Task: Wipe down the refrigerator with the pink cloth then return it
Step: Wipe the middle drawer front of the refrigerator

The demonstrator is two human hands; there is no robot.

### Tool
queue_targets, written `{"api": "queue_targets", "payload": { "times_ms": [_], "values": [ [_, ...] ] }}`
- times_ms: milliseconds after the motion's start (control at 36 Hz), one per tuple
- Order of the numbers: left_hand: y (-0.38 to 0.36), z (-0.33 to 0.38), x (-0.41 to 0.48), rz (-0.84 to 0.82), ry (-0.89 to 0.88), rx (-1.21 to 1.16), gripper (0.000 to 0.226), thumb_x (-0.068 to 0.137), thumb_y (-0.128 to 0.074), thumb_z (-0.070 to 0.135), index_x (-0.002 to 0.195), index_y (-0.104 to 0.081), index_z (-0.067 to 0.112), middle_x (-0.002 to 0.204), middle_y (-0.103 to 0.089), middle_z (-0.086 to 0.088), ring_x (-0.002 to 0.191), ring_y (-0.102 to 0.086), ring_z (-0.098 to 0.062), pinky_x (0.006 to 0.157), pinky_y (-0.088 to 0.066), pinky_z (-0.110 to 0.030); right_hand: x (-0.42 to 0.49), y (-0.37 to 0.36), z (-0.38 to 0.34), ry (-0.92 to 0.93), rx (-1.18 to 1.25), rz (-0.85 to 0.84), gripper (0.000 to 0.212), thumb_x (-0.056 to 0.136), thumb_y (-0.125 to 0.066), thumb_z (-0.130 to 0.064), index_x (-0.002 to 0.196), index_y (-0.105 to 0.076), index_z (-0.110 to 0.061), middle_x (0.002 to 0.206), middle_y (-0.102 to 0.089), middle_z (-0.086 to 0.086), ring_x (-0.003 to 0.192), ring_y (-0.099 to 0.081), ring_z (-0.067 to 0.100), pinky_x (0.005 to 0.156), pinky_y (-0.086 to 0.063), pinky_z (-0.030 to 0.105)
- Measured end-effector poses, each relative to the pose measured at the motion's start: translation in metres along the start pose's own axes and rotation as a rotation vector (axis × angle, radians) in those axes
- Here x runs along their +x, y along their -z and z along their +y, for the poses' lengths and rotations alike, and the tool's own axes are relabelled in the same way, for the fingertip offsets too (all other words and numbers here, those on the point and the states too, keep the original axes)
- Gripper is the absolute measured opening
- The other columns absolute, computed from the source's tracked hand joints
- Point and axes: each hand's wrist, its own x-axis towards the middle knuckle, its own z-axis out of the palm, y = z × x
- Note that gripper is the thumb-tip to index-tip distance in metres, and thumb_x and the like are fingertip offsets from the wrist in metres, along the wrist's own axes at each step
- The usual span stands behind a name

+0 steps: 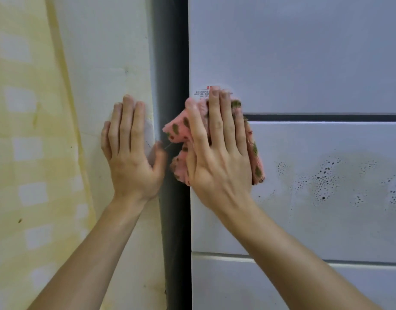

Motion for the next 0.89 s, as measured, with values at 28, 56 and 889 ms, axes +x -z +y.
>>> {"api": "queue_targets", "payload": {
  "times_ms": [28,56,889],
  "values": [
    [0.000,0.000,0.000,-0.002,-0.003,-0.001,0.066,0.102,-0.049,0.031,0.160,-0.034,0.003,0.169,-0.029,-0.015,0.159,-0.024,-0.031,0.128,-0.020,-0.055,-0.005,0.000,-0.001,0.015,0.000,-0.005,0.054,0.109,-0.035,-0.024,0.161,-0.028,-0.013,0.167,-0.025,0.026,0.159,-0.020,0.039,0.131,-0.013,0.053],
    [0.001,0.000,0.000,-0.008,-0.004,-0.001,0.066,0.103,-0.048,0.031,0.161,-0.033,0.004,0.169,-0.029,-0.015,0.159,-0.023,-0.031,0.128,-0.020,-0.055,-0.013,0.001,-0.001,0.037,-0.017,-0.022,0.053,0.109,-0.035,-0.026,0.161,-0.033,-0.014,0.168,-0.024,0.025,0.159,-0.020,0.038,0.131,-0.013,0.053],
    [-0.002,0.006,-0.006,0.004,0.017,-0.014,0.066,0.101,-0.044,0.030,0.161,-0.033,0.004,0.169,-0.029,-0.016,0.158,-0.023,-0.034,0.129,-0.015,-0.058,-0.064,0.026,0.039,0.011,-0.083,-0.035,0.052,0.110,-0.039,-0.034,0.160,-0.040,-0.020,0.167,-0.022,0.022,0.158,-0.020,0.041,0.130,-0.014,0.055]
  ]
}}
